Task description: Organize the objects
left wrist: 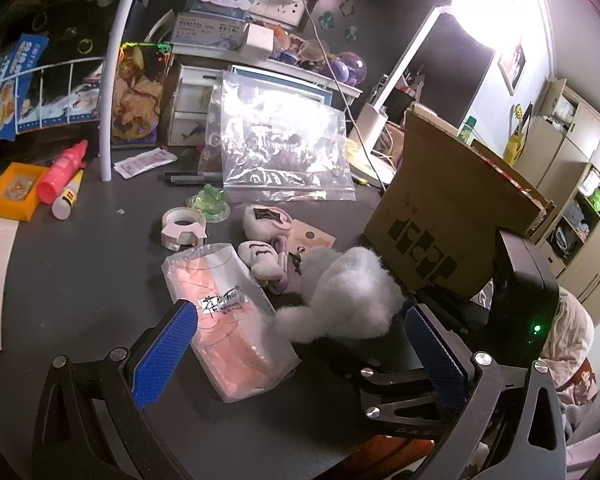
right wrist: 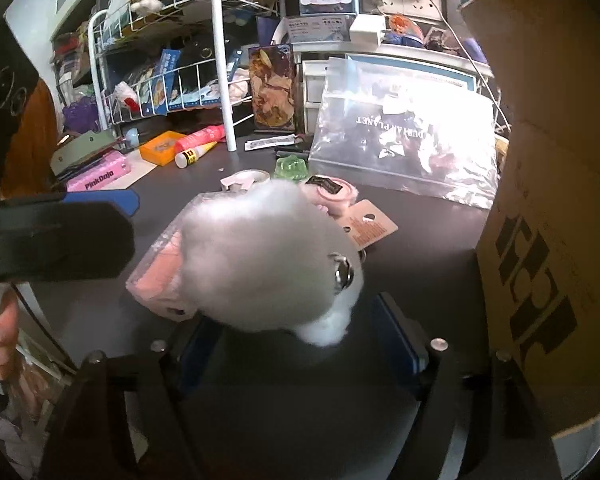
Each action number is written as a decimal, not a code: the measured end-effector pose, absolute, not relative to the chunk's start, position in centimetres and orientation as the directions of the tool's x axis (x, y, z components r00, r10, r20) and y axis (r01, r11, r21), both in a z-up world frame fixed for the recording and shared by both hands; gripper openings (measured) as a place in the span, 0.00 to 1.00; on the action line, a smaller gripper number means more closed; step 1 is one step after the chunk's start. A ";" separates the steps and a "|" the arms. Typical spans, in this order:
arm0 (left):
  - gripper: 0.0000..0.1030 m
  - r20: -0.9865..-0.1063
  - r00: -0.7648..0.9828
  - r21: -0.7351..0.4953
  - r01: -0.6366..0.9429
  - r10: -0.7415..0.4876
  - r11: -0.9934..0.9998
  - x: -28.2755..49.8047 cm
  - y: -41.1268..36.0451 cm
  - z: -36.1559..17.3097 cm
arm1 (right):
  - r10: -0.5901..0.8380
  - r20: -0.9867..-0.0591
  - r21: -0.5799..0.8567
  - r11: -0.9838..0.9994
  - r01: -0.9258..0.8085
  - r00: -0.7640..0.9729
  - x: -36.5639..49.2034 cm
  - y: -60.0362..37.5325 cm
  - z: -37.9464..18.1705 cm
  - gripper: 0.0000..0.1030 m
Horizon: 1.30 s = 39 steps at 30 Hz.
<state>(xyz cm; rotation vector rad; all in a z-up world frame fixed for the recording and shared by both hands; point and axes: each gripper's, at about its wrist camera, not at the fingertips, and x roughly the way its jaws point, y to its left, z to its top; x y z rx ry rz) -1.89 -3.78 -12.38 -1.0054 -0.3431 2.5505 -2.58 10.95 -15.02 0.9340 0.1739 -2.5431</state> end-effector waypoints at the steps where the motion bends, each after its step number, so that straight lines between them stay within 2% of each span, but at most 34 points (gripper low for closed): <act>1: 1.00 -0.604 -0.670 -0.358 -0.256 0.432 -0.898 -2.0 -3.8 -12.5 | -0.348 -0.642 0.025 -0.900 0.435 -0.683 -2.7 10.8 -15.1 0.71; 4: 1.00 -0.609 -0.647 -0.376 -0.273 0.459 -0.885 -2.7 -3.4 -13.0 | -0.359 -0.642 0.021 -0.892 0.452 -0.677 -3.0 10.5 -15.3 0.70; 6: 1.00 -0.618 -0.629 -0.381 -0.285 0.471 -0.880 -3.2 -2.9 -13.3 | -0.355 -0.641 0.004 -0.888 0.459 -0.681 -3.0 10.3 -15.4 0.62; 7: 1.00 -0.621 -0.623 -0.382 -0.289 0.475 -0.878 -3.4 -2.7 -13.4 | -0.356 -0.641 0.001 -0.886 0.464 -0.680 -3.0 10.2 -15.5 0.52; 8: 1.00 -0.623 -0.618 -0.384 -0.293 0.480 -0.876 -3.7 -2.4 -13.6 | -0.355 -0.642 -0.003 -0.885 0.465 -0.679 -3.0 10.2 -15.5 0.48; 12: 1.00 -0.618 -0.604 -0.405 -0.304 0.503 -0.862 -4.4 -1.8 -13.9 | -0.361 -0.636 0.002 -0.885 0.466 -0.682 -3.1 10.5 -15.5 0.43; 15: 0.87 -0.618 -0.593 -0.409 -0.319 0.516 -0.855 -4.6 -1.5 -14.0 | -0.365 -0.632 0.012 -0.886 0.463 -0.683 -3.1 11.0 -15.5 0.42; 16: 0.75 -0.619 -0.588 -0.410 -0.323 0.520 -0.853 -4.6 -1.4 -14.0 | -0.368 -0.630 0.015 -0.886 0.463 -0.684 -3.1 11.2 -15.5 0.42; 17: 0.69 -0.623 -0.581 -0.409 -0.329 0.524 -0.851 -4.7 -1.2 -14.1 | -0.372 -0.627 0.020 -0.886 0.462 -0.685 -3.1 11.3 -15.4 0.42; 23: 0.48 -0.612 -0.571 -0.417 -0.357 0.548 -0.836 -4.4 -0.5 -13.6 | -0.383 -0.611 0.012 -0.880 0.475 -0.693 -2.5 11.4 -14.8 0.40; 39: 0.45 -0.505 -0.715 -0.324 -0.362 0.483 -0.874 0.2 -3.1 -6.2 | -0.470 -0.488 -0.042 -0.829 0.558 -0.736 0.2 8.9 -8.5 0.39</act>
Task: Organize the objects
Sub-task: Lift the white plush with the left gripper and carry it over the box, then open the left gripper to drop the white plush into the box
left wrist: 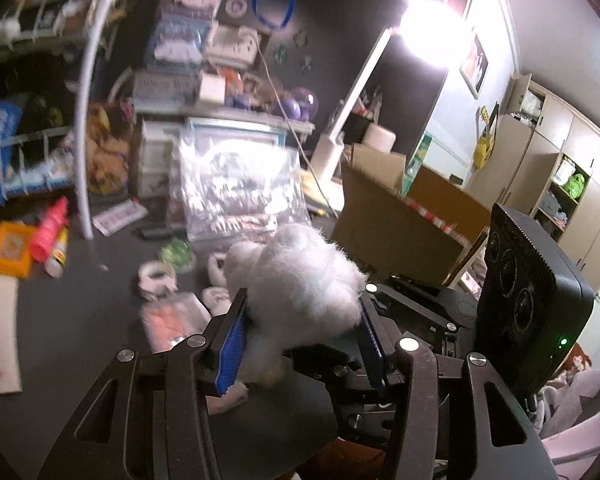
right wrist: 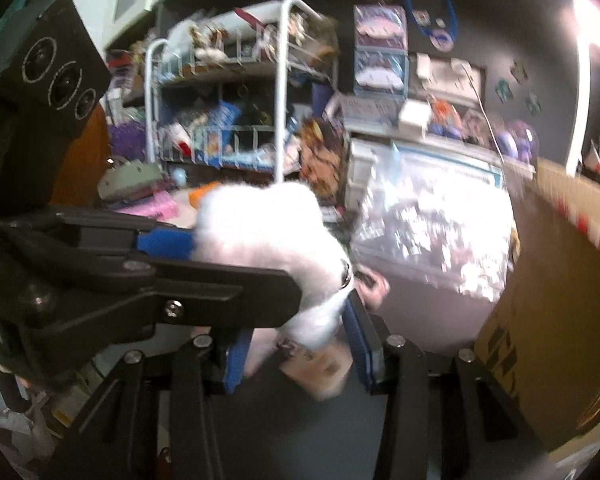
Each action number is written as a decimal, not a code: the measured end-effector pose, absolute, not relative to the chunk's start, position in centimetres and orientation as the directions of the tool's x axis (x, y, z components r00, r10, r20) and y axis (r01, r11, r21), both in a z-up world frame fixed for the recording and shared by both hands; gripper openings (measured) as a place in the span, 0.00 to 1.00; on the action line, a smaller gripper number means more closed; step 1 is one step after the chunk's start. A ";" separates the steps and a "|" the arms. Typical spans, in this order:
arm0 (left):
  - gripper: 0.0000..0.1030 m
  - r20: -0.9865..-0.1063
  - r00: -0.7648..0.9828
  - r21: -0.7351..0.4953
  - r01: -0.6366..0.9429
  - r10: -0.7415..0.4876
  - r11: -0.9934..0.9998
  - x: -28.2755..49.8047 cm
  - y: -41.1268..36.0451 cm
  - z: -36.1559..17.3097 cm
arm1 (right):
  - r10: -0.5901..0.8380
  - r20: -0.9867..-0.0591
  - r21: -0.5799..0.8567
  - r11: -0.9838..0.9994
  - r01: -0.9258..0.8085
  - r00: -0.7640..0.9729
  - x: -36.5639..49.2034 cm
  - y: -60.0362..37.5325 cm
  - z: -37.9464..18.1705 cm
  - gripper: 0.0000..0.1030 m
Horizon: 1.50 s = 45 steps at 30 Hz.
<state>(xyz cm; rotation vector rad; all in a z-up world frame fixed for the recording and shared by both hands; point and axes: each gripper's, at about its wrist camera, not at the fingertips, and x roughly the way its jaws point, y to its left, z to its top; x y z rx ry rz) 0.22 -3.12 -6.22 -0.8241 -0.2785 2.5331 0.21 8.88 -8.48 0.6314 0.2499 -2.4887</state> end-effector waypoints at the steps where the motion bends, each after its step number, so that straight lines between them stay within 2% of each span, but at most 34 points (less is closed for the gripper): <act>1: 0.45 -0.498 -0.723 -0.318 -0.361 0.478 -0.877 0.5 -3.4 -5.6 | -0.480 -0.479 -0.044 -0.823 0.566 -0.735 0.3 8.7 -8.0 0.39; 5: 0.45 -0.468 -0.755 -0.291 -0.359 0.459 -0.887 1.4 -4.1 -2.7 | -0.515 -0.431 -0.069 -0.800 0.596 -0.741 0.7 7.9 -5.3 0.39; 13: 0.45 -0.423 -0.802 -0.160 -0.393 0.422 -0.906 2.3 -2.0 4.1 | -0.576 -0.320 -0.081 -0.775 0.627 -0.752 1.3 9.1 0.8 0.39; 18: 0.45 -0.412 -0.789 -0.131 -0.443 0.455 -0.887 1.3 1.0 6.8 | -0.561 -0.254 -0.104 -0.794 0.599 -0.788 1.7 11.6 3.7 0.39; 25: 0.45 -0.421 -0.741 -0.133 -0.520 0.523 -0.844 -1.3 6.3 8.3 | -0.501 -0.210 -0.120 -0.839 0.531 -0.839 1.9 16.9 5.1 0.39; 37: 0.45 -0.488 -0.639 -0.141 -0.614 0.594 -0.777 -5.9 14.2 7.6 | -0.400 -0.223 -0.048 -0.906 0.420 -0.889 0.4 25.7 4.1 0.39; 45: 0.45 -0.545 -0.593 -0.178 -0.609 0.593 -0.773 -7.8 15.3 5.0 | -0.370 -0.335 -0.047 -0.912 0.407 -0.867 -1.5 27.0 2.2 0.39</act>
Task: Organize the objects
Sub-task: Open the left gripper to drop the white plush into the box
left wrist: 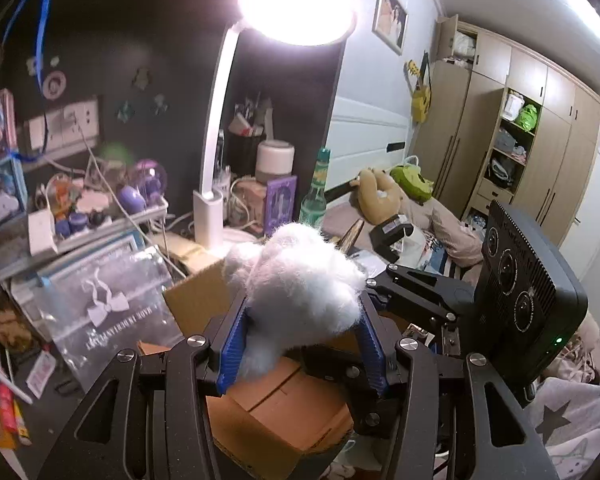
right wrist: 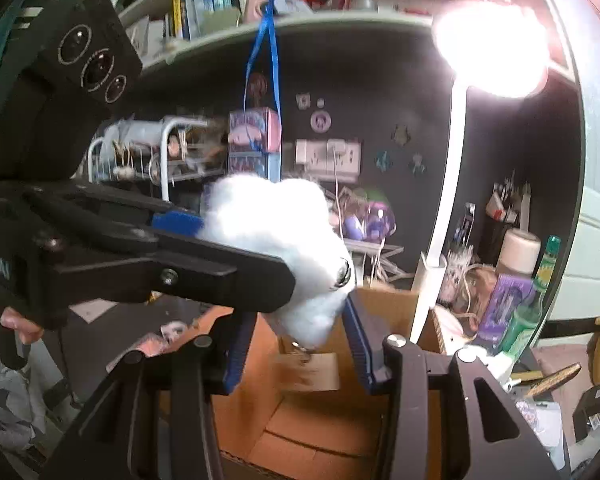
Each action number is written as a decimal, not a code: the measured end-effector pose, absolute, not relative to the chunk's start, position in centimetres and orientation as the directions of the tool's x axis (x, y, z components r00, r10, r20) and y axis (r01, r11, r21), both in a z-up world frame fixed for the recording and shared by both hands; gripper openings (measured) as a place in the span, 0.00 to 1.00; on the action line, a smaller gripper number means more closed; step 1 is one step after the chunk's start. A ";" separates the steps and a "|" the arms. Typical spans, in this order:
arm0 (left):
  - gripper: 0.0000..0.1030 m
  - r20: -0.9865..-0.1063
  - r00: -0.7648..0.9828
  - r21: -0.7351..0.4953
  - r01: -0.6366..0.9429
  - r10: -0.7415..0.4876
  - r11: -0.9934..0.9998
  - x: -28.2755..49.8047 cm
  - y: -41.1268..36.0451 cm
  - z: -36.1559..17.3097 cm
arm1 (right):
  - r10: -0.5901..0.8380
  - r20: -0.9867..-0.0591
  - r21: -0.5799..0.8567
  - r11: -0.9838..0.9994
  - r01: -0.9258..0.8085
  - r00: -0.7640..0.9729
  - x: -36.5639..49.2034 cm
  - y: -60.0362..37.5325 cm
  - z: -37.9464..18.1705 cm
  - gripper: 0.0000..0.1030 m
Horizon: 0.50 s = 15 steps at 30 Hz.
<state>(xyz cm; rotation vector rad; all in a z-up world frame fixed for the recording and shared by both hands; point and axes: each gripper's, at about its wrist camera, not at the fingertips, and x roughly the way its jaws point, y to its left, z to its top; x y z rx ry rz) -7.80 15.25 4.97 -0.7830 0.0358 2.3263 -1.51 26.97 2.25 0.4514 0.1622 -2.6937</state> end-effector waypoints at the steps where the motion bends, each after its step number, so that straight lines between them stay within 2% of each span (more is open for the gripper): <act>1: 0.45 -0.549 -0.588 -0.185 -0.608 0.594 -0.772 -8.0 15.2 4.7 | -0.367 -0.344 -0.048 -0.912 0.407 -0.864 -1.5 27.0 2.0 0.39; 12: 0.45 -0.608 -0.522 -0.264 -0.578 0.598 -0.772 -9.8 14.8 2.0 | -0.305 -0.472 -0.109 -0.911 0.398 -0.827 -2.8 26.3 -0.1 0.41; 15: 0.51 -0.614 -0.511 -0.283 -0.570 0.602 -0.772 -10.2 14.7 1.6 | -0.304 -0.488 -0.099 -0.912 0.398 -0.818 -3.1 26.4 -0.1 0.45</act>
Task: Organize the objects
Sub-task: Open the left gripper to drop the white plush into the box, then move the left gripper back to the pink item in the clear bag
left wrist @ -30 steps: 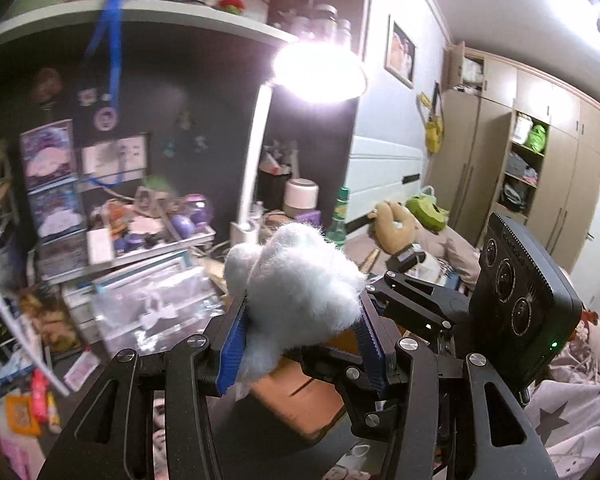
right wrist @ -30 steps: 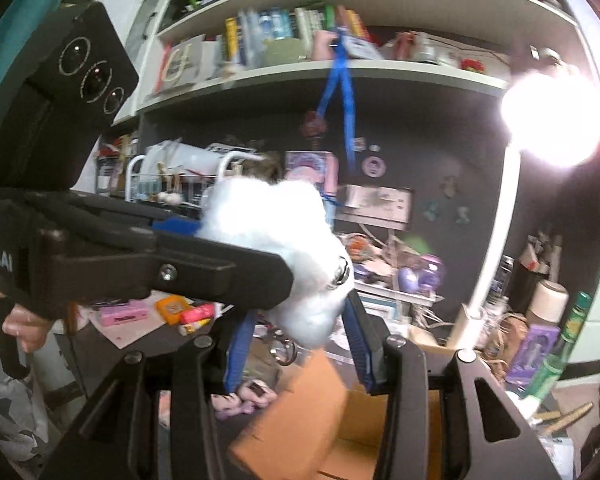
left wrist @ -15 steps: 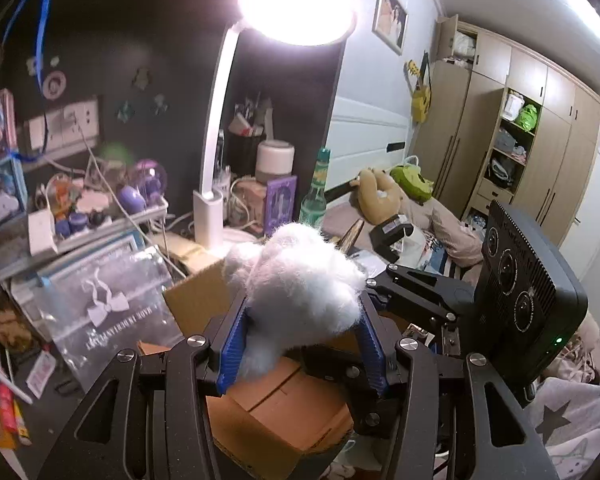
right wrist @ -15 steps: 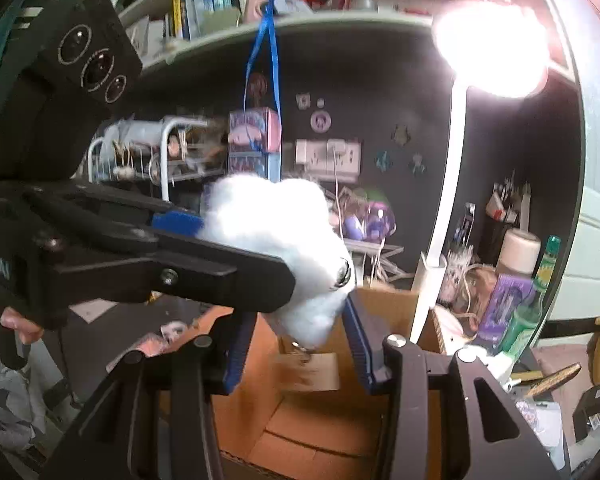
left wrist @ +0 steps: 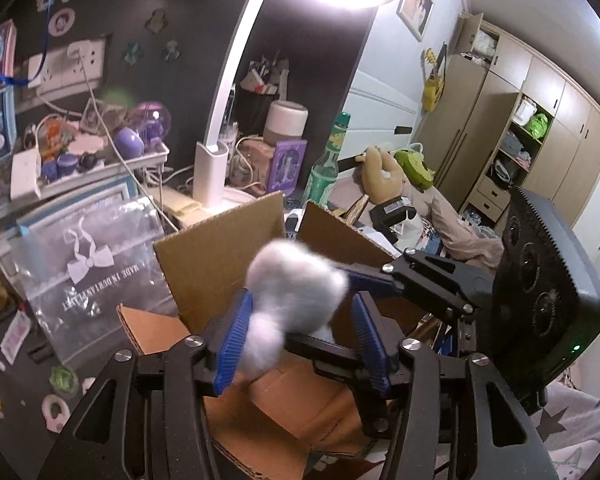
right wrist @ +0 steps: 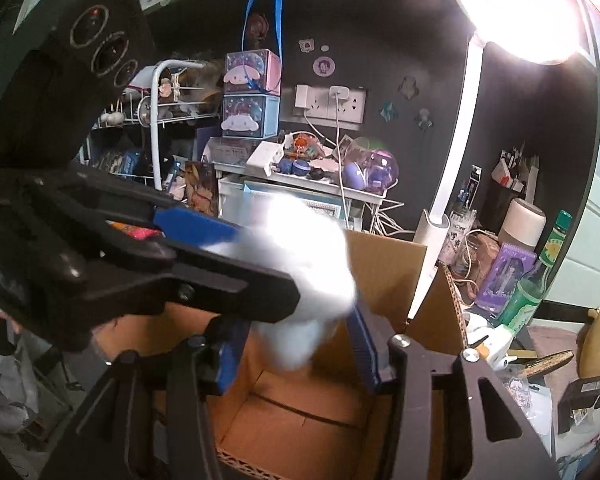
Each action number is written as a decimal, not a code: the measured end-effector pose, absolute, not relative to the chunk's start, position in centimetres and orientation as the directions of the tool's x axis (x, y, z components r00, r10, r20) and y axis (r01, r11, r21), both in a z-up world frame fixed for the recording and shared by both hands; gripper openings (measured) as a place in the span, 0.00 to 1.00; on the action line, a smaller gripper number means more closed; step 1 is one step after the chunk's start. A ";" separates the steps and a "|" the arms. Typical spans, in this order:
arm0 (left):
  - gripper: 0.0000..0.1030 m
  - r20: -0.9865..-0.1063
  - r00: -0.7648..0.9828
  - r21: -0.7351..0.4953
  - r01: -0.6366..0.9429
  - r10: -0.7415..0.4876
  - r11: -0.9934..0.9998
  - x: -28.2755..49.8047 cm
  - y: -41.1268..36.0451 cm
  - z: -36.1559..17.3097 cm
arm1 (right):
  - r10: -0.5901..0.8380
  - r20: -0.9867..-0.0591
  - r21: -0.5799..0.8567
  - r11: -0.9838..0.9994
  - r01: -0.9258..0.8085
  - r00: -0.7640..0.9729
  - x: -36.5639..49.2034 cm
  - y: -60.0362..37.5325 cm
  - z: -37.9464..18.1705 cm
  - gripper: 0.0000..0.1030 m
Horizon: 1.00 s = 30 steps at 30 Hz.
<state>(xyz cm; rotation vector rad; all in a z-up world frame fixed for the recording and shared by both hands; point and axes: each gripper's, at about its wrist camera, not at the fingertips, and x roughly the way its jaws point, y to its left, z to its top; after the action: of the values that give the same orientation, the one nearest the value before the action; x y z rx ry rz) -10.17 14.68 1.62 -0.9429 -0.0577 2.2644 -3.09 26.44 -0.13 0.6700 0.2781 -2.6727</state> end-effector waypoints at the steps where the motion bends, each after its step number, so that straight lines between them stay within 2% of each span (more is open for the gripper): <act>1: 0.56 -0.612 -0.508 -0.289 -0.569 0.606 -0.770 -10.2 14.6 1.6 | -0.300 -0.489 -0.100 -0.914 0.394 -0.819 -3.1 26.5 -0.1 0.46; 15: 0.66 -0.614 -0.536 -0.253 -0.562 0.579 -0.788 -9.6 14.1 1.8 | -0.267 -0.485 -0.134 -0.918 0.372 -0.833 -2.7 26.3 0.4 0.50; 30: 0.72 -0.531 -0.625 -0.230 -0.543 0.572 -0.808 -5.8 9.2 4.0 | -0.292 -0.463 -0.178 -0.894 0.411 -0.837 -0.8 22.8 2.0 0.50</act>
<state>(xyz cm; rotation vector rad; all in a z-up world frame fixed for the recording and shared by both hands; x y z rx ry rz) -5.85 9.19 3.98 -0.8004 -0.0621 2.3809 -0.78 22.81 1.99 0.6134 0.3840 -2.6729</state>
